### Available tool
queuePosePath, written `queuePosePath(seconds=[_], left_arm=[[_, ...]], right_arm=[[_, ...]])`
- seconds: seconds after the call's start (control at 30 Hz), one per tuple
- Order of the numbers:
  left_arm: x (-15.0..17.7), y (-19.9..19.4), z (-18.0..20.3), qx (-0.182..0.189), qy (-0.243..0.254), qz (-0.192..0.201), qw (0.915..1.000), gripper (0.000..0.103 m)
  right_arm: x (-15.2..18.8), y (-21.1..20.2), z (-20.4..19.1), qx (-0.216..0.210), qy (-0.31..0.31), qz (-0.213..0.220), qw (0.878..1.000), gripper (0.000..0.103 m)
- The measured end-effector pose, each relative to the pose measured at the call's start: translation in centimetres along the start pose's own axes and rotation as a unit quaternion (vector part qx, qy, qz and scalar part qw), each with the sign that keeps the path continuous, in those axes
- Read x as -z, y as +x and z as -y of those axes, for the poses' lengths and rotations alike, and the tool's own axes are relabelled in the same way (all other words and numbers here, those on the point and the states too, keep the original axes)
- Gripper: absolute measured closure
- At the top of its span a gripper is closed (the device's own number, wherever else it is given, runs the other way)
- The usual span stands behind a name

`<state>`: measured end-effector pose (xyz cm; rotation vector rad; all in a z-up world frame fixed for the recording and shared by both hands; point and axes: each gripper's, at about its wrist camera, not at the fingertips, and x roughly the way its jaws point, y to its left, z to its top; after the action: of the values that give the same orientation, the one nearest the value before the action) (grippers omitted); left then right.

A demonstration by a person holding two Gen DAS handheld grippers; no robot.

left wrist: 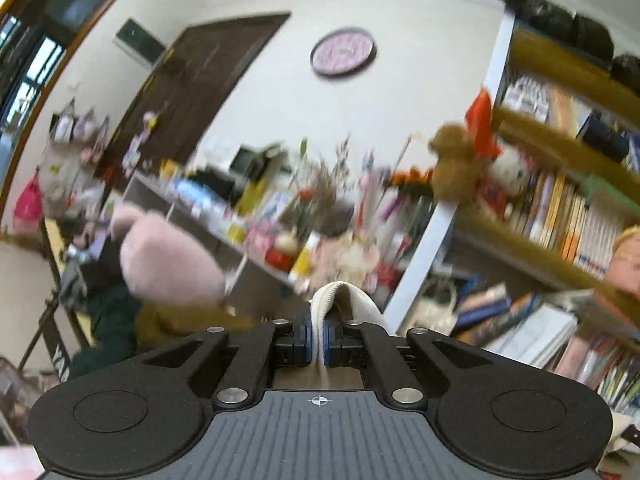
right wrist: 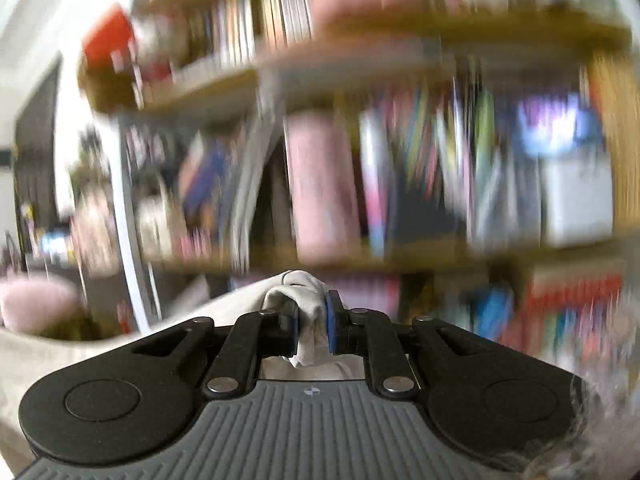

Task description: Fold clothes

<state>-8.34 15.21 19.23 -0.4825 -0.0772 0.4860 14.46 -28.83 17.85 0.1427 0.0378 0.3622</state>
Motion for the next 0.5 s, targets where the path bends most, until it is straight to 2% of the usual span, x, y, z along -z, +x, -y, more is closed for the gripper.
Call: queuePosePath(seconds=[0.07,0.13,0.23,0.27,0.33,0.37,0.43,0.5], left_arm=[[-1.3,-0.4,0.6,0.009,-0.002,0.031,0.9995,0.099],[-0.3,-0.7,-0.3,-0.008,0.006,0.009,0.9999,0.099],[2.3,-1.0,-0.5,-0.011,0.021,-0.054,0.9982,0.099],[2.8,-1.2,0.0,0.000,0.024,-0.065,0.9976,0.099],[2.9,-2.0,1.6,0.045,0.031,-0.061,0.9967,0.099],[2.6,-2.6,2.4,0.070,0.036,-0.049,0.9957,0.099],[1.6,-4.0,4.5,0.128,0.048,-0.023,0.9903,0.099],[0.6,-5.6,6.1,0.182,0.063,0.000,0.9812,0.099]], right_arm=[[-1.0,-0.5,1.0,-0.012,0.023,0.005,1.000,0.091],[0.1,-0.2,1.8,-0.012,0.028,-0.028,0.999,0.090],[3.9,1.0,2.7,-0.001,0.032,-0.106,0.994,0.090],[5.6,1.2,3.2,0.008,0.041,-0.131,0.991,0.090],[7.6,1.2,4.1,0.030,0.063,-0.147,0.987,0.091],[7.7,1.1,4.6,0.045,0.076,-0.146,0.985,0.091],[5.8,0.7,5.0,0.068,0.088,-0.115,0.987,0.091],[2.1,0.5,4.6,0.086,0.074,-0.048,0.992,0.091]])
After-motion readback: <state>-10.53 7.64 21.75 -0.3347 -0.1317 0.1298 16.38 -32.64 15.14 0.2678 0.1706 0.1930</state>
